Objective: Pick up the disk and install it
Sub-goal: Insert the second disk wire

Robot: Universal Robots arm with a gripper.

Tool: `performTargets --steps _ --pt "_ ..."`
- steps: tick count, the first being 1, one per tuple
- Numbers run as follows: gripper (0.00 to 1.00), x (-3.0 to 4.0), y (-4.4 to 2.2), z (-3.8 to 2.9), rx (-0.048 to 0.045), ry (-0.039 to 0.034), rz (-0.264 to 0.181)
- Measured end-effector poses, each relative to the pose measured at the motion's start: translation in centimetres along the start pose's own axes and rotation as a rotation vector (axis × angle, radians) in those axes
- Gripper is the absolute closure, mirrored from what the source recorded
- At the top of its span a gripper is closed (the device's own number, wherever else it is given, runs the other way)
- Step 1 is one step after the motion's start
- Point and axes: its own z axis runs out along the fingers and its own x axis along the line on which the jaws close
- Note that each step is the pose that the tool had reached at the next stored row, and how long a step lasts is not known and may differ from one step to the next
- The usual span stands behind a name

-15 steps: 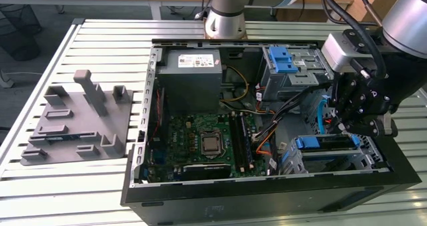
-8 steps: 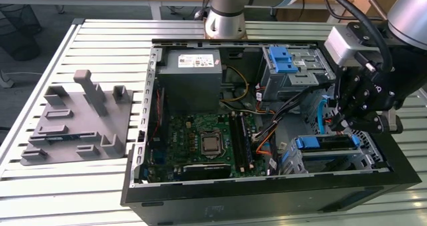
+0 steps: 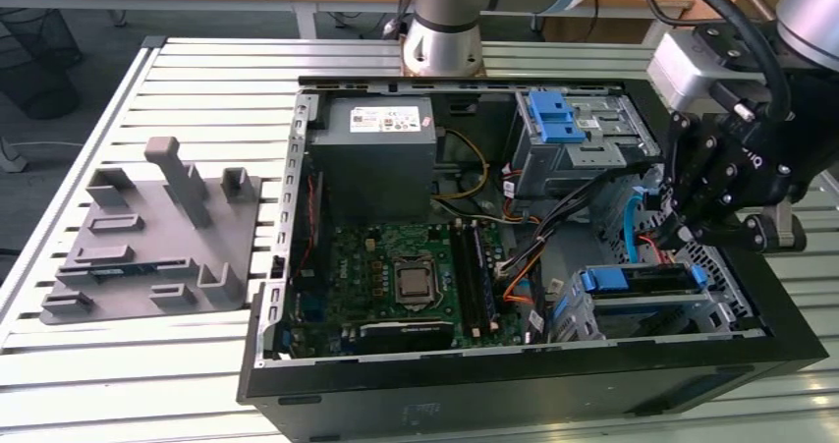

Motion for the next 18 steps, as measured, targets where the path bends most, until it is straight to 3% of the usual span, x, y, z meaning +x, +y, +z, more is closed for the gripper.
performTargets --steps 11,18 --pt "0.89 0.00 0.04 -1.48 0.0004 0.0001 0.000" --pt "0.89 -0.17 0.45 -1.56 0.0009 -0.0001 0.000"
